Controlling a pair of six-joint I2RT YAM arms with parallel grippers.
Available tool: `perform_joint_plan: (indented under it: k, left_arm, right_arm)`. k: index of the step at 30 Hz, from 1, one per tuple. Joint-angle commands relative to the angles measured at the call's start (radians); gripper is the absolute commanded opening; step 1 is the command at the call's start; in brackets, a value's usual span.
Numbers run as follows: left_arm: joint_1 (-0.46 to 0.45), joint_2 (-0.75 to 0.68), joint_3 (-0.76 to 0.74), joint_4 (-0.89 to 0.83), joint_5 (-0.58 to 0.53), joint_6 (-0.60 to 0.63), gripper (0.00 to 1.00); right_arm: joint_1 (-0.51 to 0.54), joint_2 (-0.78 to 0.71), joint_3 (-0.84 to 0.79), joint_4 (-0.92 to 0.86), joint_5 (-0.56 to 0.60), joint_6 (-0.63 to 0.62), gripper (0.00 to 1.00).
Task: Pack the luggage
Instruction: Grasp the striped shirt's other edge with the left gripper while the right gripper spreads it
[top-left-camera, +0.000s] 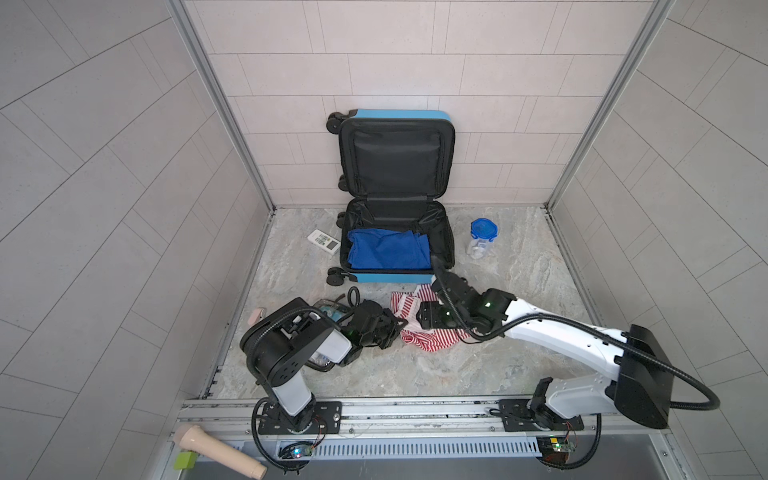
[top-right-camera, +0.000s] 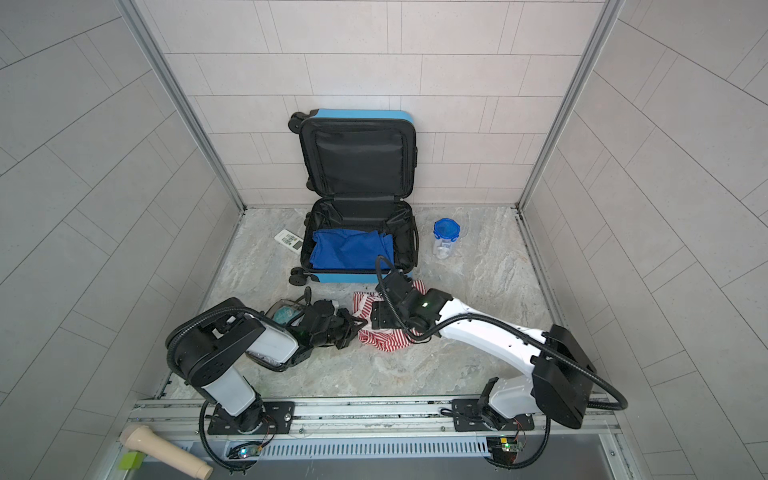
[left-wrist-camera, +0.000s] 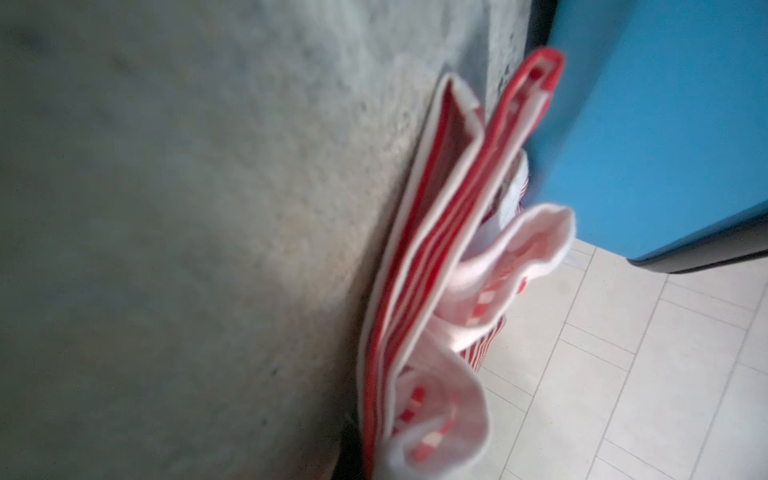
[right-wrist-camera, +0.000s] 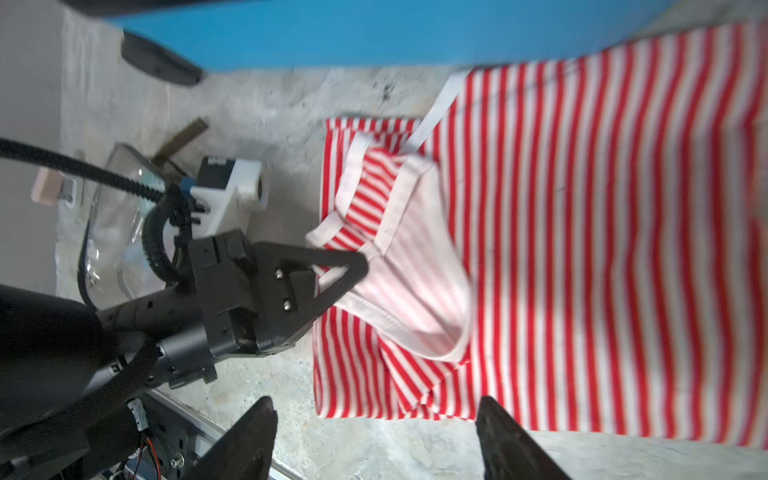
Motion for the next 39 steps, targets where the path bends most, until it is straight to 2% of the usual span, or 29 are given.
perform_joint_plan:
  k: [1, 6, 10, 15, 22, 29, 34, 39]
  left_arm:
    - [-0.003, -0.062, 0.063, -0.271, -0.017, 0.126, 0.00]
    - [-0.002, -0.141, 0.191, -0.613, -0.057, 0.296, 0.00]
    - [0.001, -0.100, 0.246, -0.667, -0.040, 0.347, 0.00]
    - [0.002, -0.050, 0.267, -0.666, -0.029, 0.362, 0.00]
    - [0.001, -0.079, 0.305, -0.756, -0.075, 0.410, 0.00]
    - [0.001, -0.112, 0.320, -0.847, -0.108, 0.462, 0.00]
    - [0.001, -0.127, 0.323, -0.865, -0.117, 0.472, 0.00]
    - [-0.001, -0.160, 0.333, -0.900, -0.137, 0.482, 0.00]
  right_arm:
    - [-0.119, -0.073, -0.041, -0.134, 0.027, -0.090, 0.79]
    - [-0.351, -0.088, -0.110, -0.139, -0.045, -0.182, 0.80]
    - [-0.458, -0.016, -0.141, -0.072, -0.114, -0.226, 0.79]
    - [-0.470, 0.077, -0.155, 0.015, -0.149, -0.244, 0.77]
    - [-0.473, 0.182, -0.174, 0.112, -0.190, -0.226, 0.71]
    - [-0.422, 0.233, -0.199, 0.192, -0.224, -0.161, 0.49]
    - [-0.367, 0.235, -0.193, 0.199, -0.212, -0.132, 0.28]
    - [-0.357, 0.189, -0.183, 0.170, -0.211, -0.113, 0.06]
